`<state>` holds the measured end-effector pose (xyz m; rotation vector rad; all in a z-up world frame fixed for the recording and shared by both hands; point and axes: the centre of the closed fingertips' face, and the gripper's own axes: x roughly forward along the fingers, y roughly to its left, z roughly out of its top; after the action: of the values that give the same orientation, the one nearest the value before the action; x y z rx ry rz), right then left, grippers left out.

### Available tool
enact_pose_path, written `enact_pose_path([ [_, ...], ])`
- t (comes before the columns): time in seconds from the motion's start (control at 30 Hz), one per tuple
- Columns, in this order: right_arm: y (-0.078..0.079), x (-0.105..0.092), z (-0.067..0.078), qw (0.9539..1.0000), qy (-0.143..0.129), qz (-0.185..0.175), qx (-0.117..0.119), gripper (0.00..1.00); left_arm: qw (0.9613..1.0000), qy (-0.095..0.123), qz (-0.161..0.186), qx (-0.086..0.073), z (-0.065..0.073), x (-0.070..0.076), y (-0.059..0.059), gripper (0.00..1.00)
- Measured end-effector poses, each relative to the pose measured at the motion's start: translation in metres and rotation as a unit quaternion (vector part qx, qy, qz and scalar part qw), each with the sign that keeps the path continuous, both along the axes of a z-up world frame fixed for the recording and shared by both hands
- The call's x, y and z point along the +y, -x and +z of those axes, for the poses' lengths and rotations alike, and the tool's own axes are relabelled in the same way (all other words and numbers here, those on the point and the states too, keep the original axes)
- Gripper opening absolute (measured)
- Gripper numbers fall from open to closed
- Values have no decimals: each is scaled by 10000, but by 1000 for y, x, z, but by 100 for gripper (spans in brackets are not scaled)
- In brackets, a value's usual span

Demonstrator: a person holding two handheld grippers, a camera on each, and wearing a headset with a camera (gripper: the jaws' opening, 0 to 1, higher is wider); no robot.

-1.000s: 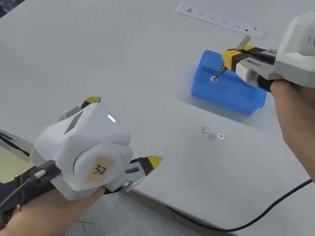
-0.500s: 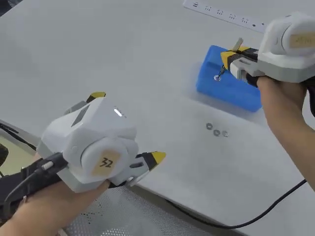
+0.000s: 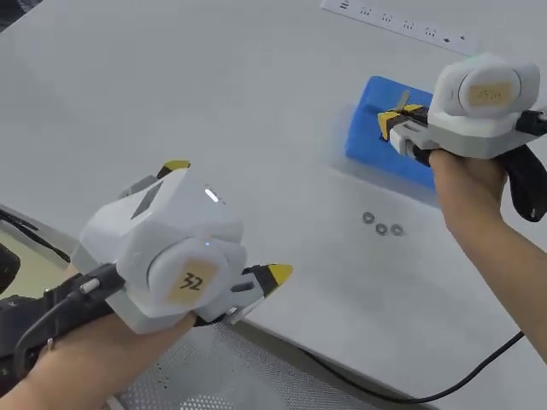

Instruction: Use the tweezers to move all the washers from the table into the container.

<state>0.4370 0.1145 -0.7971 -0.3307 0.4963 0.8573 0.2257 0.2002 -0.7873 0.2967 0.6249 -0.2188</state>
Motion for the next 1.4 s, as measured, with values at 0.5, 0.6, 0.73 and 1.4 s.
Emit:
enact_pose_path([
  [0.5, -3, -2, 3, 9997, -108, -156, 165, 2, 10000, 15, -52, -30, 3, -3, 1, 94],
  [0.6, -4, -4, 17, 9994, -297, -167, 93, 3, 10000, -2, 17, -94, 4, 0, 1, 93],
  [0.73, 3, -6, 32, 9987, -462, -188, 90, 3, 9999, -122, 50, 66, -4, 8, 2, 93],
  [1.4, 86, -39, 30, 9934, -875, -627, 402, 3, 9996, 232, -1, -176, 6, 3, 0, 93],
])
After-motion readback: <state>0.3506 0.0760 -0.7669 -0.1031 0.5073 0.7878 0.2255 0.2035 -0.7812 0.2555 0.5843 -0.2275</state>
